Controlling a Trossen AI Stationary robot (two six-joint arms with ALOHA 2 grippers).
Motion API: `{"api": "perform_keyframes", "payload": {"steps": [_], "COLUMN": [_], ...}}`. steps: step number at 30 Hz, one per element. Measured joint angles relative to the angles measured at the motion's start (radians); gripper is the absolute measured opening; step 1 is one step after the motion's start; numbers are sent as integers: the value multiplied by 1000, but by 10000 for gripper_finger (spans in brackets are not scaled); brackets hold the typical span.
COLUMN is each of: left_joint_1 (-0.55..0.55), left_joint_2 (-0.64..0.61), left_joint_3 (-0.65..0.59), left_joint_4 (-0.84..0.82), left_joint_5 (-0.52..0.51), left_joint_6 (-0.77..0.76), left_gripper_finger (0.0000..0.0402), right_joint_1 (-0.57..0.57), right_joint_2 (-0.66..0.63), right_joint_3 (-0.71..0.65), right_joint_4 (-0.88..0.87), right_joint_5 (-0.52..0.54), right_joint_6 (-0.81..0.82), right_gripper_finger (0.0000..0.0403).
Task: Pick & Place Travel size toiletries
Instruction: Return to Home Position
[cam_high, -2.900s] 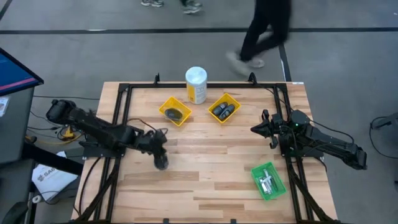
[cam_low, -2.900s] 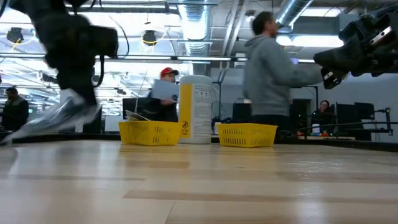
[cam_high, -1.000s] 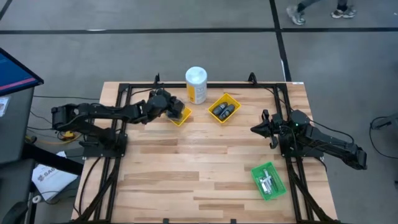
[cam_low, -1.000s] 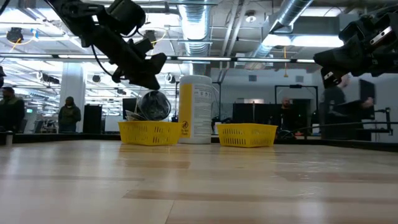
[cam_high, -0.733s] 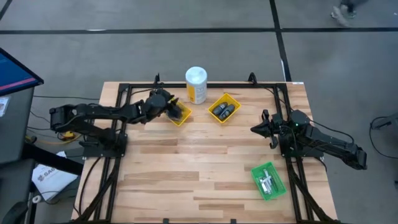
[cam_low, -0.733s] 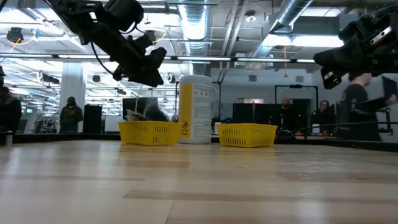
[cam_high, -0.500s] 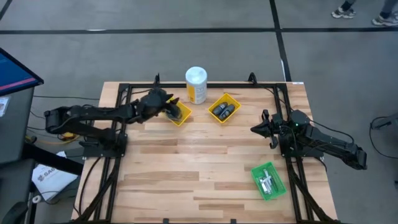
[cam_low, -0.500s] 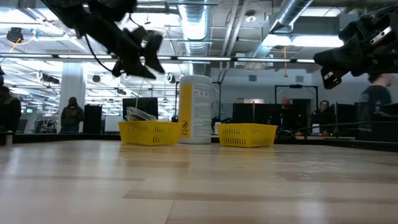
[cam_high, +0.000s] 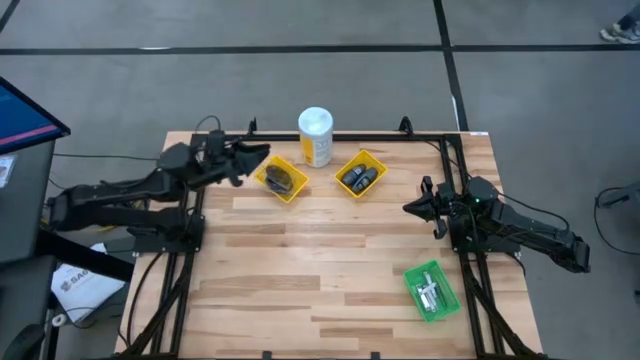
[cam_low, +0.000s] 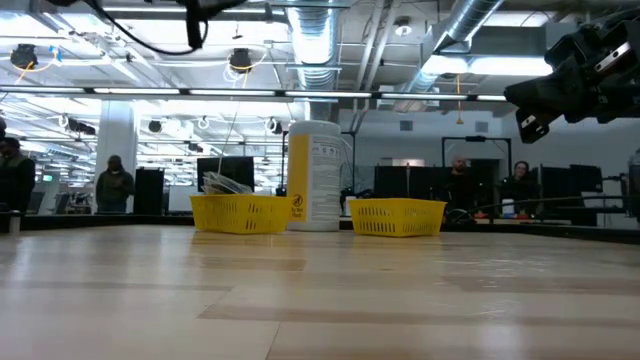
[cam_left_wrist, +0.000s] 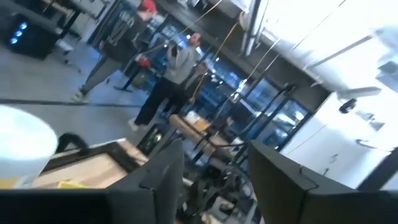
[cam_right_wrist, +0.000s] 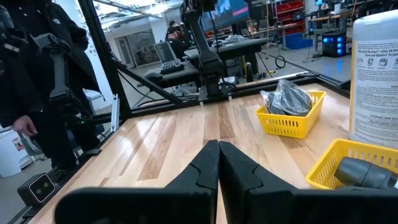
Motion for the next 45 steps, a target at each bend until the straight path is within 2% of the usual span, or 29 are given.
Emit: {"api": "perform_keyframes", "payload": {"steps": [5,14,20,22,26,28,30,34,45], "left_joint_1": [-5,-5,-5,-12,-59,-72,-72,-71,-71], "left_joint_2": [-59,-64,-27,0,40,18,-38,-166,-496], "left_joint_3": [0,0,0,-1,-1,-1,-1,-1,-1], "left_joint_4": [-5,79,74,81,270,402,456,373,-158], "left_joint_5": [0,-2,-18,15,98,97,92,88,56], "left_joint_6": [-1,6,142,178,215,298,419,571,566], "left_gripper_finger": [135,67,35,21,2,1,1,1,1], "right_joint_1": [0,0,0,0,0,0,0,0,0], "right_joint_2": [0,0,0,0,0,0,0,0,0], "right_joint_3": [0,0,0,0,0,0,0,0,0], "right_joint_4": [0,0,0,0,0,0,0,0,0], "right_joint_5": [0,0,0,0,0,0,0,0,0], "right_joint_6": [0,0,0,0,0,0,0,0,0], "right_gripper_finger": [0,0,0,0,0,0,0,0,0]}}
